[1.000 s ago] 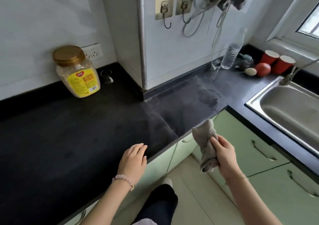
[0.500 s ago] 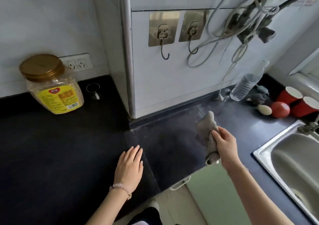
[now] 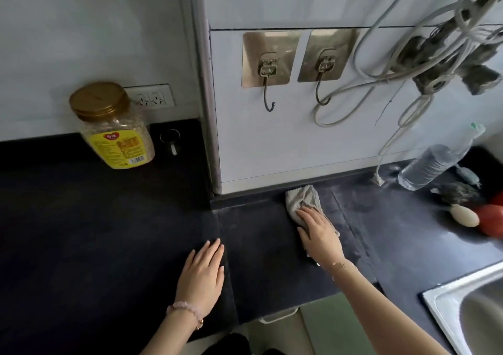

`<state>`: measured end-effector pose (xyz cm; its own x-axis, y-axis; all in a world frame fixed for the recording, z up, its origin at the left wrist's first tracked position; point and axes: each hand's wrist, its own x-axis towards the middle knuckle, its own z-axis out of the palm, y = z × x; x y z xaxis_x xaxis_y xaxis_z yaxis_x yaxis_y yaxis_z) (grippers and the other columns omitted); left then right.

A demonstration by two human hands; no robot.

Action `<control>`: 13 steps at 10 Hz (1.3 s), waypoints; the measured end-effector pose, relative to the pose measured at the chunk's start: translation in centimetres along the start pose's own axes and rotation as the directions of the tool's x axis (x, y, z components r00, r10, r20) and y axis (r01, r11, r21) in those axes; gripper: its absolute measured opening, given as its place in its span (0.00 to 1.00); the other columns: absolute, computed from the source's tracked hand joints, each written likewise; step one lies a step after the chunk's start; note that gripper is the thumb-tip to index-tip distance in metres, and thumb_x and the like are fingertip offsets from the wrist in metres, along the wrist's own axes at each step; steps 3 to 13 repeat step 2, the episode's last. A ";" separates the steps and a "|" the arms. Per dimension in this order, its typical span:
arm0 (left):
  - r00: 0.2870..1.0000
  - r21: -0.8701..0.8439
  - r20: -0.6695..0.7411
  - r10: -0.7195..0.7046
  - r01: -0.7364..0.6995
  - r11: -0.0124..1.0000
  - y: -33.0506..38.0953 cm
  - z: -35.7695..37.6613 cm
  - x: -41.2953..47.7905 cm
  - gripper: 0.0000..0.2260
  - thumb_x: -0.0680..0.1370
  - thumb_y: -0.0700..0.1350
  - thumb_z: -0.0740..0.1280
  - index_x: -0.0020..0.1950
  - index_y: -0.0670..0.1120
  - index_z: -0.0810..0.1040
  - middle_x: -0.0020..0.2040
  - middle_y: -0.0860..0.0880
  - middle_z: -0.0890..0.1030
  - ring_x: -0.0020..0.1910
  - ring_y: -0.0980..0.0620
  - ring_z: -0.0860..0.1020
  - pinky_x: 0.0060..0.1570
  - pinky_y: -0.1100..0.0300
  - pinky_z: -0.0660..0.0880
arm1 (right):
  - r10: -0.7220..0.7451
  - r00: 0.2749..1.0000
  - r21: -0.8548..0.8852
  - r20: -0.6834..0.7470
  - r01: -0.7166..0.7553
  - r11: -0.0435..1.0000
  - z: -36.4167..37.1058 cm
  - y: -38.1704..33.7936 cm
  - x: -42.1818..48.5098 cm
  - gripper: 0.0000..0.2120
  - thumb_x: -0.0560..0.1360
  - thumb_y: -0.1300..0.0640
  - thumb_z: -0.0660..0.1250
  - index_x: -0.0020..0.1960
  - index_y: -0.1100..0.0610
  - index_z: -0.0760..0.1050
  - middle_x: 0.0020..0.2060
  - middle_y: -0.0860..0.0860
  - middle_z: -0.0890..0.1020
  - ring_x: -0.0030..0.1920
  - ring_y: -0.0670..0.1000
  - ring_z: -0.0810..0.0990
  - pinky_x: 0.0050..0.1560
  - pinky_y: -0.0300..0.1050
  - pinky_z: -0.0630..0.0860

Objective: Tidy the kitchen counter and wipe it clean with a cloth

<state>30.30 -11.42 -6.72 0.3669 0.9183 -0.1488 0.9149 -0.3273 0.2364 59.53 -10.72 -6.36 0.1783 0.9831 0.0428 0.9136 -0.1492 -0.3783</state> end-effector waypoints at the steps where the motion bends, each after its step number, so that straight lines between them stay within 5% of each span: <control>1: 0.997 0.020 0.056 -0.050 0.049 0.999 0.7 0.0 -0.1 0.33 0.79 0.53 0.35 0.60 0.46 0.78 0.62 0.51 0.79 0.60 0.50 0.77 0.57 0.50 0.75 | -0.010 0.996 0.049 0.093 0.006 0.999 -1.1 0.4 0.5 0.20 0.75 0.57 0.64 0.66 0.53 0.72 0.67 0.49 0.73 0.71 0.51 0.66 0.72 0.42 0.58; 2: 0.996 -0.015 0.028 -0.082 0.082 0.996 1.1 0.6 -0.1 0.26 0.78 0.53 0.43 0.63 0.46 0.75 0.66 0.51 0.74 0.64 0.50 0.74 0.62 0.52 0.71 | 0.031 0.989 0.131 0.142 -0.050 0.990 -2.4 -0.2 0.0 0.19 0.76 0.54 0.61 0.67 0.51 0.70 0.68 0.47 0.72 0.70 0.48 0.66 0.68 0.43 0.64; 13: 0.996 -0.015 0.028 -0.082 0.082 0.996 1.1 0.6 -0.1 0.26 0.78 0.53 0.43 0.63 0.46 0.75 0.66 0.51 0.74 0.64 0.50 0.74 0.62 0.52 0.71 | 0.031 0.989 0.131 0.142 -0.050 0.990 -2.4 -0.2 0.0 0.19 0.76 0.54 0.61 0.67 0.51 0.70 0.68 0.47 0.72 0.70 0.48 0.66 0.68 0.43 0.64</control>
